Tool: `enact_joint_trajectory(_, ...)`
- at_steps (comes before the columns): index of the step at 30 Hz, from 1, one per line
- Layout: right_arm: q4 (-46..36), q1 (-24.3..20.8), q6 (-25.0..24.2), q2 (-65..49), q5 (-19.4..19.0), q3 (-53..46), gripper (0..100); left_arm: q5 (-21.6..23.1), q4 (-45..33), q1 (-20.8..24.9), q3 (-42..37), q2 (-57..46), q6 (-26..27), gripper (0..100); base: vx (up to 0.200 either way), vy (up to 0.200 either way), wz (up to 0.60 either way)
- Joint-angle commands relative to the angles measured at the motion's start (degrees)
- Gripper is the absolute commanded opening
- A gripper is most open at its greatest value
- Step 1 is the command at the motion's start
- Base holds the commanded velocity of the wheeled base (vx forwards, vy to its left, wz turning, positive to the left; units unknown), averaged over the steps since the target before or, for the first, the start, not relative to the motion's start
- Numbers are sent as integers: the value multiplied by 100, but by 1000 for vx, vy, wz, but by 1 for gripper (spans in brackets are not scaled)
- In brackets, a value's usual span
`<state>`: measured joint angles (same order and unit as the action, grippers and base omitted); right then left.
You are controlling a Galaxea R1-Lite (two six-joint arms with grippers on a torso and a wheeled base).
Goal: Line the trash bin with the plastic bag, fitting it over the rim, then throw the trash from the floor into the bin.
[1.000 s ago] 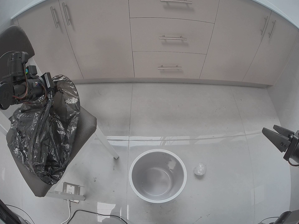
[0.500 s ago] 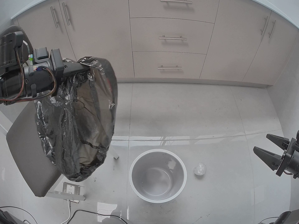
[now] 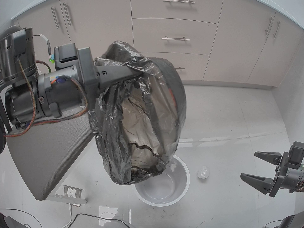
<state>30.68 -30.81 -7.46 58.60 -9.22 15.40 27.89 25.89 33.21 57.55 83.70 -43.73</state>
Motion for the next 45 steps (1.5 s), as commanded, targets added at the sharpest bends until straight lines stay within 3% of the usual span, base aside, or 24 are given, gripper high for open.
enact_joint_trajectory(1,69,-655,-1,890,16,209,100,-917,91,740,-60,94,-48,0,0,0,0)
enact_joint_trajectory(4,166,-1024,25,1382,60,324,100,-1172,100,837,28,173,-57,0,0,0,0)
enact_joint_trajectory(8,623,-1296,34,2296,78,455,100,-1172,91,889,10,120,-66,0,0,0,0)
enact_joint_trajectory(11,1186,-1472,25,3061,236,631,100,-1207,91,924,10,111,-66,0,0,0,0)
enact_joint_trajectory(16,2390,-2000,17,4546,807,956,100,-1225,83,924,-7,111,-57,0,0,0,0)
enact_joint_trajectory(19,2768,-2026,17,5065,1062,1097,100,-1225,74,916,-16,111,-66,0,0,0,0)
enact_joint_trajectory(25,2794,-2026,-10,5460,1124,1290,100,-1251,65,916,-25,76,-57,0,0,0,0)
enact_joint_trajectory(29,2864,-2026,-36,5680,1625,1510,100,-1480,65,924,-25,67,-66,0,0,0,0)
enact_joint_trajectory(45,4517,-2035,-10,6207,2319,1326,100,-1497,91,951,-104,76,-57,0,0,0,0)
